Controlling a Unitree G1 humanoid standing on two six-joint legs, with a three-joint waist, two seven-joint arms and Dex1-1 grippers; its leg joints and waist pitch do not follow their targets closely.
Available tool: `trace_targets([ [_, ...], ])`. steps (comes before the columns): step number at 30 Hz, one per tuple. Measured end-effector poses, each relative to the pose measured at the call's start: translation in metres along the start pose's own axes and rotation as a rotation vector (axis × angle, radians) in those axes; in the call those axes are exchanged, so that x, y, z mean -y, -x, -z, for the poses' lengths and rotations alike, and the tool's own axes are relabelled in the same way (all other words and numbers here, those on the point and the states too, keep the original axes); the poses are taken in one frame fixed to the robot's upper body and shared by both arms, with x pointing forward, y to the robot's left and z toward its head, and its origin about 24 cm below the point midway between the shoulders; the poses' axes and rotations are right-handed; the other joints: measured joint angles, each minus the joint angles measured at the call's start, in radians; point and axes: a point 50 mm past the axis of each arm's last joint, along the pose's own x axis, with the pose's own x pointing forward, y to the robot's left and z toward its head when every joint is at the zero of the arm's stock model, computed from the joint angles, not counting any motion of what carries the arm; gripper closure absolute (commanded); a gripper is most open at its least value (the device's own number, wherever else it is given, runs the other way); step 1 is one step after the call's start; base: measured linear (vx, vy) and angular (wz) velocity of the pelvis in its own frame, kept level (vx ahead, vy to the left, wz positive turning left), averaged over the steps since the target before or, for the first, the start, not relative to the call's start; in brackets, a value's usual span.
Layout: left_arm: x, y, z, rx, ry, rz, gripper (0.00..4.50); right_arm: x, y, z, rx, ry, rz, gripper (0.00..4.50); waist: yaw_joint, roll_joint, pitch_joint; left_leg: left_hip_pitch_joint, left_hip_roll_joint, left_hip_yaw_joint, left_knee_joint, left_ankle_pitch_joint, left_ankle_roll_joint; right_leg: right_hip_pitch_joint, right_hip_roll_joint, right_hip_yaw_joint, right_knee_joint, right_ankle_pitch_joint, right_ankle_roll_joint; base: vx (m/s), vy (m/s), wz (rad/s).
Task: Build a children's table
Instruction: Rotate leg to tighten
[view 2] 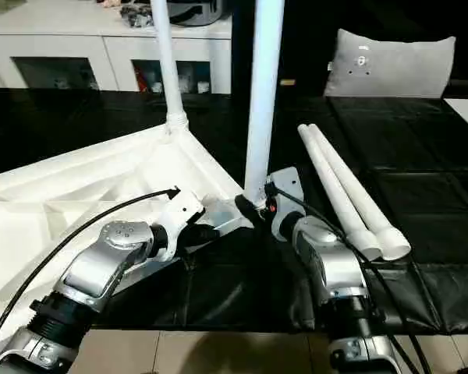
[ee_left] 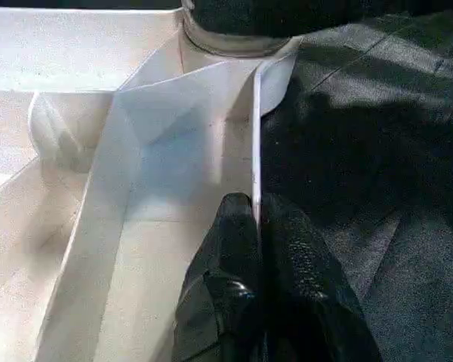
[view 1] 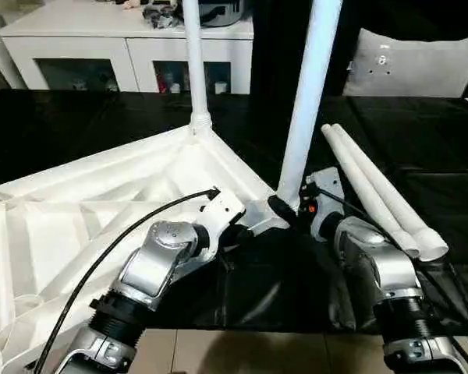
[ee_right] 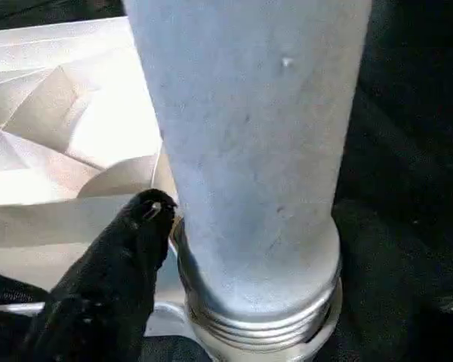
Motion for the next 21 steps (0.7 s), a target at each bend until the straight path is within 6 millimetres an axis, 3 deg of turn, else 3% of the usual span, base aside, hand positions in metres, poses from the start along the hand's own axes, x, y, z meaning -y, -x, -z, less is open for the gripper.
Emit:
trace_targets([
  [9, -0.003, 0.015, 0.008, 0.007, -0.131, 0.126, 4.50, 0.010, 0.024, 0.008, -0.075, 0.107, -0.217, 0.07, 0.005, 0.003, 0.002, -0.001, 0.000, 0.000, 0.001, 0.000, 0.000, -0.001, 0.000, 0.000, -0.001, 0.000, -0.001, 0.000, 0.000, 0.00],
  [13, -0.005, 0.023, 0.012, -0.005, -0.190, 0.192, 4.50, 0.014, 0.038, 0.003, -0.099, 0.203, -0.343, 0.07, 0.017, 0.003, 0.002, -0.002, 0.001, 0.000, 0.002, 0.000, 0.000, -0.001, 0.000, 0.000, -0.001, 0.000, -0.001, 0.000, 0.000, 0.00],
  [19, -0.008, 0.034, 0.016, -0.035, -0.270, 0.307, 4.50, 0.015, 0.050, -0.001, -0.113, 0.275, -0.504, 0.07, 0.021, 0.001, 0.003, -0.001, 0.001, -0.001, 0.006, 0.000, 0.001, -0.001, 0.000, -0.001, 0.000, 0.001, -0.001, 0.000, 0.000, 0.00],
  [21, -0.009, 0.039, 0.018, -0.047, -0.274, 0.347, 4.50, 0.015, 0.053, -0.002, -0.121, 0.281, -0.554, 0.43, 0.021, 0.001, 0.004, 0.000, 0.001, -0.001, 0.006, 0.000, 0.001, -0.001, 0.000, -0.001, 0.000, 0.001, -0.001, 0.000, 0.000, 0.00],
])
